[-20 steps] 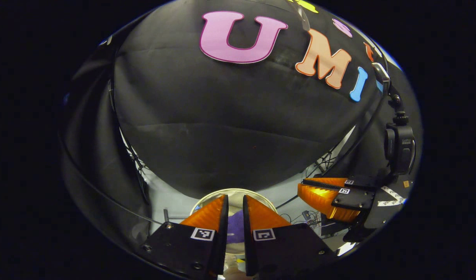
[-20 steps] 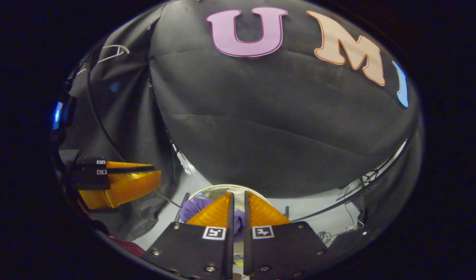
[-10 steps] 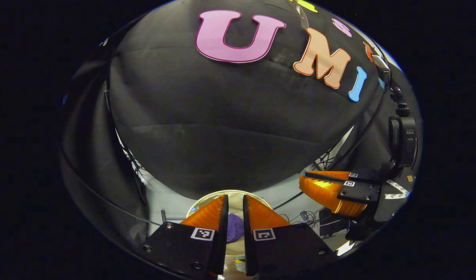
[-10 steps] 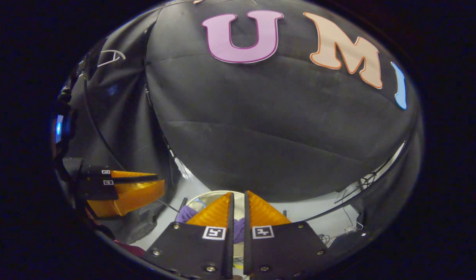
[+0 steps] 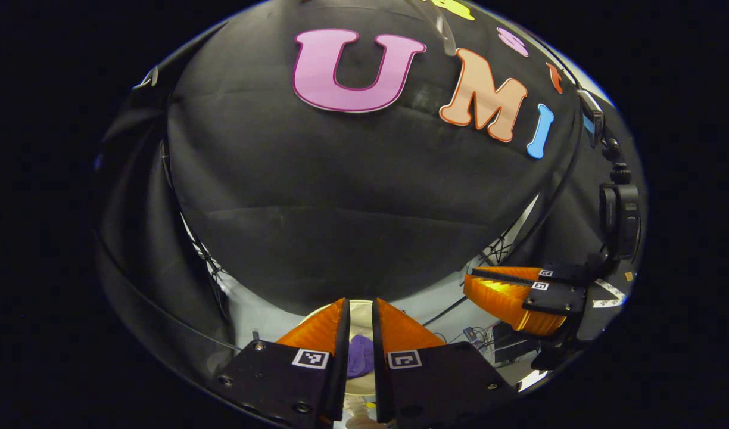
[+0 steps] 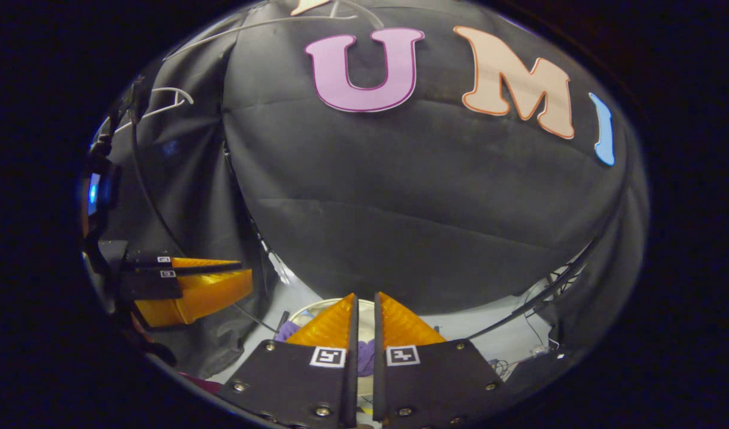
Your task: Grasp the clothes on the hanger with both hands and then place them into the laundry hamper below.
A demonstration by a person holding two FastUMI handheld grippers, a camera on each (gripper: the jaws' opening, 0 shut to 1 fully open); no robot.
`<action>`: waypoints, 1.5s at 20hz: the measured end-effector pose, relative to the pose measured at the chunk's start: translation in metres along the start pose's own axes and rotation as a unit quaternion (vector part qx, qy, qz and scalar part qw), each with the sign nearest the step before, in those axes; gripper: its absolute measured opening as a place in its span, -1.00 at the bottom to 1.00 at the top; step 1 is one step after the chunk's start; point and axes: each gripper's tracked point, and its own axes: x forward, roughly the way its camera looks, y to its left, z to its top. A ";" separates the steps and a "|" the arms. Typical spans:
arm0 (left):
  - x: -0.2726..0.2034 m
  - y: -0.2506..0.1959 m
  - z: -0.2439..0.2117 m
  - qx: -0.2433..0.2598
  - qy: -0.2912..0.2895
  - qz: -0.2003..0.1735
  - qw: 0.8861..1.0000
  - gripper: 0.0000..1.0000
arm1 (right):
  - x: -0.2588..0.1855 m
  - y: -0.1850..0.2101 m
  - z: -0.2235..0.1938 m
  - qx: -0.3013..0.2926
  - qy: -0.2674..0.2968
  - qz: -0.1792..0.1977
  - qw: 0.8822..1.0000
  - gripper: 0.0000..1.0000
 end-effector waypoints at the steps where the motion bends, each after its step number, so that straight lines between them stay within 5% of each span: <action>1: -0.003 -0.005 0.008 0.001 -0.009 -0.001 1.000 -0.56 | -0.006 -0.002 0.003 0.001 -0.005 -0.002 1.000 -0.79; 11: -0.058 -0.046 0.064 0.026 -0.098 -0.009 0.995 -0.56 | -0.083 -0.037 0.037 0.008 -0.080 -0.024 0.996 -0.78; 27: -0.193 -0.214 0.153 0.060 -0.262 0.003 0.963 -0.58 | -0.283 -0.121 0.115 0.039 -0.251 -0.033 0.967 -0.79; 28: -0.204 -0.227 0.155 0.058 -0.268 0.000 0.962 -0.74 | -0.297 -0.125 0.115 0.039 -0.258 -0.034 0.965 -0.79; 30: -0.223 -0.248 0.150 0.054 -0.274 -0.002 0.960 -0.58 | -0.326 -0.131 0.112 0.042 -0.269 -0.032 0.962 -0.79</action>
